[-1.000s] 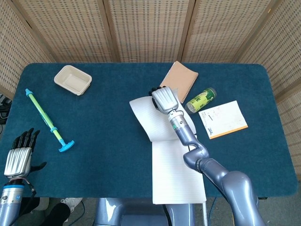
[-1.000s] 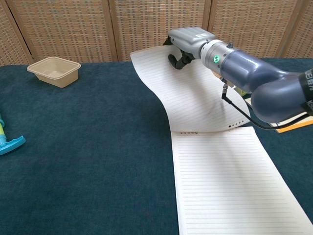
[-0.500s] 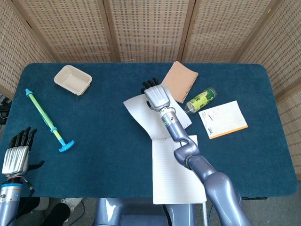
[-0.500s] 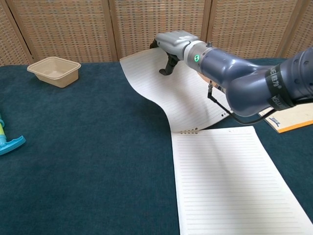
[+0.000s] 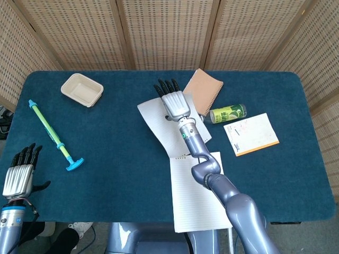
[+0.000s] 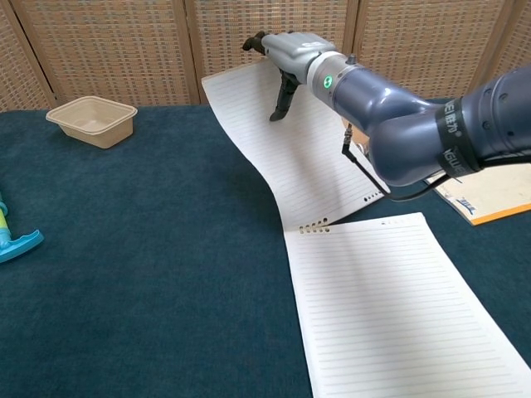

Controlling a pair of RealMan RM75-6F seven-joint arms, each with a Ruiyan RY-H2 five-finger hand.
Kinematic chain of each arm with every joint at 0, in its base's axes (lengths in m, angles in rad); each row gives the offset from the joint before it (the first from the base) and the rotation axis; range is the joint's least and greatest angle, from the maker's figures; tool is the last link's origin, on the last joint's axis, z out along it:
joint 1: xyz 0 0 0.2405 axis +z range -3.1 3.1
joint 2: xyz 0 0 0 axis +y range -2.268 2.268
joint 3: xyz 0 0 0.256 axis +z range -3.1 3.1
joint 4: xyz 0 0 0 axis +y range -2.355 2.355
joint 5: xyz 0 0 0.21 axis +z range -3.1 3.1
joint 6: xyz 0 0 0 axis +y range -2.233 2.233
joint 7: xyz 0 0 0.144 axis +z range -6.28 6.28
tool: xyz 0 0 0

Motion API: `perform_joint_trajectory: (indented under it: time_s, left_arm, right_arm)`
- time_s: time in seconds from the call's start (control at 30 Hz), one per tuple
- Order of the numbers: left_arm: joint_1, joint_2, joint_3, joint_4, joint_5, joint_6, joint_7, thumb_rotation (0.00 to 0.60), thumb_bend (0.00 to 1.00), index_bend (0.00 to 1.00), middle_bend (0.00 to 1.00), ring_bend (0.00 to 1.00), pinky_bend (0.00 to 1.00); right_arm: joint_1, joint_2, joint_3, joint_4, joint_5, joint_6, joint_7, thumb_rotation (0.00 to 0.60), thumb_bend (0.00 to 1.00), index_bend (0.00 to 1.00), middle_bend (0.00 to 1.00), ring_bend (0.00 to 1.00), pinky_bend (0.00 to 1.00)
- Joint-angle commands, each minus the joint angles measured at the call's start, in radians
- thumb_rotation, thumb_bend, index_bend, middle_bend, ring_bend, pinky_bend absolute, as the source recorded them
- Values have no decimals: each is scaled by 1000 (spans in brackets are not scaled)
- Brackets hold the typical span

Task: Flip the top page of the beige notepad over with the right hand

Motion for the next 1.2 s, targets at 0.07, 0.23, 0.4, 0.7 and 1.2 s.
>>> perform_joint_trajectory:
  time_s: [0.07,0.23,0.4,0.7,1.2]
  left_arm:
    - [1,1,1,-5,5,6,1,600,69,0,0,0,77]
    - [2,5,3,-10,6,9,0,600,69,0,0,0,78]
    - [4,8,6,-17,12,14,-4,600,70,0,0,0,78]
    - [11,17,12,-28,26,27,-13,600,69,0,0,0,78]
    - [18,11,32,-40,57,41,-5,600,69,0,0,0,77]
  right_arm:
    - [-4,25,13,-42,15,41,-24,600,145,0,0,0,0]
    - [-17,60,25,-119,33,84,-76,600,24,0,0,0,0]
    - [-40,98,38,-214,59,115,-127,600,0,0,0,0,0]
    - [-148,198,13,-428,90,179,-248,600,0,0,0,0,0]
    - [-639,570,-265,-1046,-10,502,-268,600,81,0,0,0,0]
